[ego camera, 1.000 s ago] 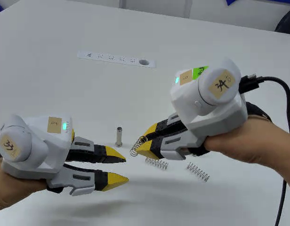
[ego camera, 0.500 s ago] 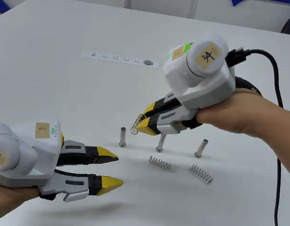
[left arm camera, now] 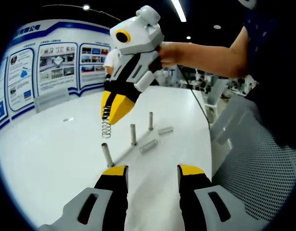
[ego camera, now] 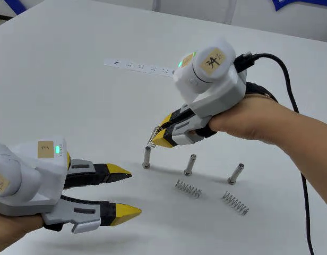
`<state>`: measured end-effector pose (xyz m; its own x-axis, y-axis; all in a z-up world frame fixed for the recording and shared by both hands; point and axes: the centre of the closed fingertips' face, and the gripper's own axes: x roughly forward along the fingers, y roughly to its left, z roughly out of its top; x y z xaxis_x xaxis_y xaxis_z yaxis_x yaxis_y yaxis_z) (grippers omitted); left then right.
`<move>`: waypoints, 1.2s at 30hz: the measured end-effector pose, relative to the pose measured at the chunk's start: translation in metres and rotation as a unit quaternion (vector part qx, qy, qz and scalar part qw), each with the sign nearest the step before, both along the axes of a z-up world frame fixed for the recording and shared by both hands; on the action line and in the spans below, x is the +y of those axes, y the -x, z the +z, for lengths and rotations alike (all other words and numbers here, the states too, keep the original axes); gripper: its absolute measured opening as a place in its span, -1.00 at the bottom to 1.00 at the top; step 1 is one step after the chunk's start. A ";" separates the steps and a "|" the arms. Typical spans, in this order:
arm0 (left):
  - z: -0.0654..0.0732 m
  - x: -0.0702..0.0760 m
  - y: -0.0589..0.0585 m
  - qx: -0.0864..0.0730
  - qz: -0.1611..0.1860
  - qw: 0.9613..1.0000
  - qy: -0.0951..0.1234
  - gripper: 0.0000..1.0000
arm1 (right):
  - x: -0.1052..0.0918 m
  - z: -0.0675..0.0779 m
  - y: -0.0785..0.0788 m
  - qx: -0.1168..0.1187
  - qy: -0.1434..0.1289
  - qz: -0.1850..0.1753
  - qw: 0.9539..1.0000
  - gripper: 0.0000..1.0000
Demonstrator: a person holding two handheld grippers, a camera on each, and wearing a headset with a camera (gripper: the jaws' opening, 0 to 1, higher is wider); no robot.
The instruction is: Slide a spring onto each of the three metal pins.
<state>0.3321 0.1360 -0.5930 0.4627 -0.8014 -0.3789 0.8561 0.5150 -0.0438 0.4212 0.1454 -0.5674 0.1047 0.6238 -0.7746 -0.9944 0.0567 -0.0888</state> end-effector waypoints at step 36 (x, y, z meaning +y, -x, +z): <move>-0.004 0.008 0.003 0.007 0.014 1.000 0.000 -0.03 | 0.006 -0.046 -0.007 0.024 0.046 -0.011 0.999 -0.78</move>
